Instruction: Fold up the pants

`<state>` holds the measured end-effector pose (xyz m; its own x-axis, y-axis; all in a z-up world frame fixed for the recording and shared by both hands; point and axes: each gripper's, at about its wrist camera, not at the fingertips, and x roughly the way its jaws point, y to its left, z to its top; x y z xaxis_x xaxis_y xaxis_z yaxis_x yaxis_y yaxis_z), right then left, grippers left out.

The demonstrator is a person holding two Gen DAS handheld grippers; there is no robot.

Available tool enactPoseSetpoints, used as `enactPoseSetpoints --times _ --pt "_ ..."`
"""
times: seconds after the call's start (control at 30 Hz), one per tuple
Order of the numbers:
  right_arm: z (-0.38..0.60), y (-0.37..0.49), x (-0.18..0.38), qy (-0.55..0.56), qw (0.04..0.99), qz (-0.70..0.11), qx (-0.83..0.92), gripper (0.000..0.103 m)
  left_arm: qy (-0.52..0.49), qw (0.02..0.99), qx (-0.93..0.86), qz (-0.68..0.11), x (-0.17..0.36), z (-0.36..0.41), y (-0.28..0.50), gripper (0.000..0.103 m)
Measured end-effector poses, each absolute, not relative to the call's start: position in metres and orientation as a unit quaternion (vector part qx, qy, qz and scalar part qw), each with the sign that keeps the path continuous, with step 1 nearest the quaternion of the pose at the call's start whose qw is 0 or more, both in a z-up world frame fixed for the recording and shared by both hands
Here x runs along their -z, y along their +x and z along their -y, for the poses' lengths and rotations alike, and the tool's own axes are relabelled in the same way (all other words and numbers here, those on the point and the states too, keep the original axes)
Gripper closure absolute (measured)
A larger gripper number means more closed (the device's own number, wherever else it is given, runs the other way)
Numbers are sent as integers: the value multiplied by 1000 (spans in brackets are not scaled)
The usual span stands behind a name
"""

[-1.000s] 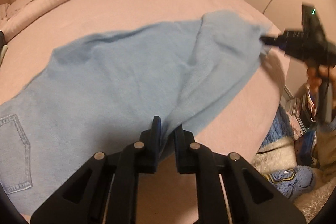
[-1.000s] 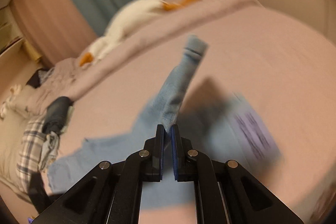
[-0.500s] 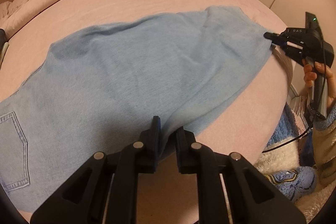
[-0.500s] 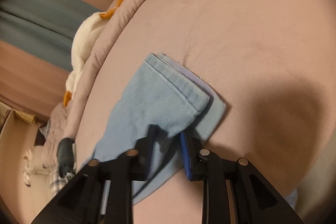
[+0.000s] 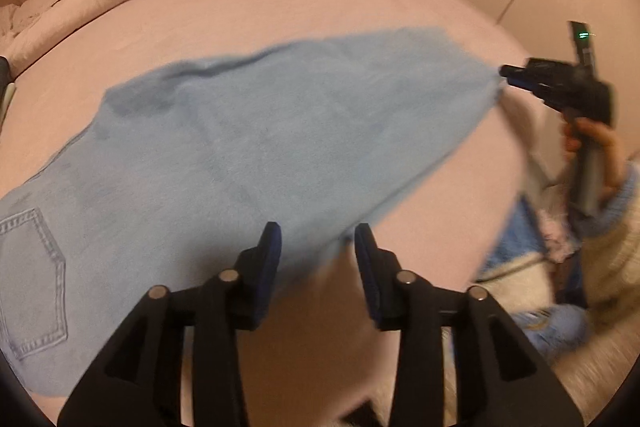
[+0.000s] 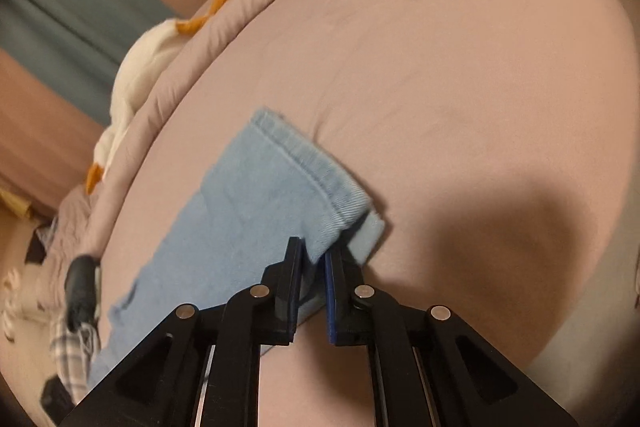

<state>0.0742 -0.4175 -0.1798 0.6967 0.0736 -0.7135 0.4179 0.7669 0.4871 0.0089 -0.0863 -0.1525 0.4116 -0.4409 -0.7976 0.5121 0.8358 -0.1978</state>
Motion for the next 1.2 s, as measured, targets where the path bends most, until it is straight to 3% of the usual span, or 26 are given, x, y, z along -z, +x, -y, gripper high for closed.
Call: enactPoseSetpoints --times 0.1,0.3,0.53,0.6,0.67,0.73,0.8,0.9,1.0,1.2 --pt "397 72 141 202 902 -339 177 78 -5 851 279 -445 138 57 8 61" --pt "285 105 112 104 927 -351 -85 78 -106 881 147 -436 141 -22 35 62" --pt "134 104 153 -56 856 -414 -305 78 -102 897 6 -429 158 -108 26 62" --pt "111 84 180 -129 811 -453 -347 78 -140 891 1 -431 168 -135 26 78" --pt "101 69 180 -198 812 -423 -351 77 -173 888 9 -425 169 -147 24 80" --pt "102 80 169 -177 794 -447 -373 78 -186 891 10 -413 162 -149 17 76" --pt "105 103 149 -119 794 -450 -391 77 -196 896 15 -398 152 -156 6 59" --pt "108 135 125 -74 815 -430 -380 77 -220 899 18 -377 138 -166 -17 51" --pt "92 166 114 -82 831 -408 -368 76 -256 898 -3 -358 133 -193 -50 49" --pt "61 208 131 -122 810 -449 -358 69 -370 858 -29 -354 158 -235 -86 46"
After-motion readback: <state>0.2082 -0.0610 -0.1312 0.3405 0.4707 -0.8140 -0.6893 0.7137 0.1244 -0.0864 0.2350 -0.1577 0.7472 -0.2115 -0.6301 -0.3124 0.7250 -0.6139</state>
